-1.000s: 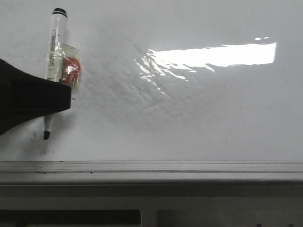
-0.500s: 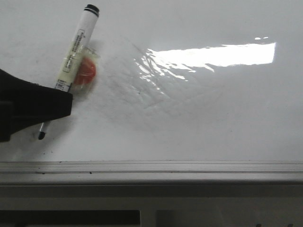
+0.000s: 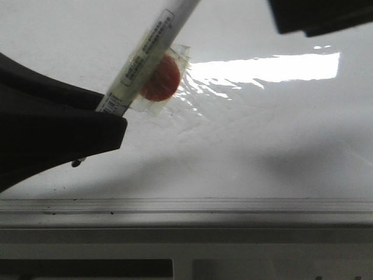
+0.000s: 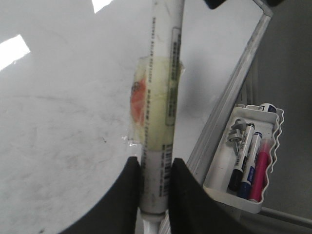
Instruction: Write number 8 on whiteboard
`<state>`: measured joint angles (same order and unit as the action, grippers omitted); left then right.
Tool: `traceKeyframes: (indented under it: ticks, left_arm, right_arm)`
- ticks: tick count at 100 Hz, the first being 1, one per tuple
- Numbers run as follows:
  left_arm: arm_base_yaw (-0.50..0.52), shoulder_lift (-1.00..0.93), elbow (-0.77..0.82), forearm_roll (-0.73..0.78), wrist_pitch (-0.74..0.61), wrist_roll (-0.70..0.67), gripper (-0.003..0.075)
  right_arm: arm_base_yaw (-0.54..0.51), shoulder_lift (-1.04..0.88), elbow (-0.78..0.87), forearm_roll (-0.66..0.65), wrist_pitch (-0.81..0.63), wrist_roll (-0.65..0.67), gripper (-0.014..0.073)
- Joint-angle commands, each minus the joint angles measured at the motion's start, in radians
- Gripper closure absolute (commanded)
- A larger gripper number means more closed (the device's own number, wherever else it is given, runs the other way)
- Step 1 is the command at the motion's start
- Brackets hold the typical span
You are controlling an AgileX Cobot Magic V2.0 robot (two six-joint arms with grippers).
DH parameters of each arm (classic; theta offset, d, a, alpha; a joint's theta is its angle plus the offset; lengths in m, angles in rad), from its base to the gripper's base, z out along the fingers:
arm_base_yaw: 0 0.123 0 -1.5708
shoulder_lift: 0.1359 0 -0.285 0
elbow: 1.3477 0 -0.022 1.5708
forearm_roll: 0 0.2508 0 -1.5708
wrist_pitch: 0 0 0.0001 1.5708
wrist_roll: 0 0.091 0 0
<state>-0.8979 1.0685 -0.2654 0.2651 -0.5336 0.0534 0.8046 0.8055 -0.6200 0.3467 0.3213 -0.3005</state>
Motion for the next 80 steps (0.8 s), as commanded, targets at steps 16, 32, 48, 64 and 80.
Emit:
traceKeyframes:
  ticks: [16, 32, 48, 64, 80]
  left_arm:
    - [-0.004, -0.018, -0.035, -0.001, -0.089, 0.012, 0.0741]
    - [-0.004, -0.018, -0.035, -0.001, -0.089, 0.012, 0.0741]
    - [-0.004, -0.018, -0.035, -0.007, -0.096, 0.007, 0.0654]
    - [-0.004, -0.018, -0.035, -0.054, -0.102, 0.007, 0.0407]
    - [-0.004, -0.022, -0.035, -0.081, -0.1, 0.007, 0.0389]
  right_arm:
    - [0.051, 0.197, -0.154, 0.038, -0.121, -0.015, 0.0248]
    - [0.051, 0.265, -0.202, 0.065, -0.104, -0.013, 0.0307]
    - [0.051, 0.277, -0.208, 0.079, -0.055, -0.013, 0.0598]
    - [0.051, 0.277, -0.208, 0.079, -0.03, -0.013, 0.0664]
    - [0.051, 0.275, -0.208, 0.079, -0.03, -0.013, 0.0663]
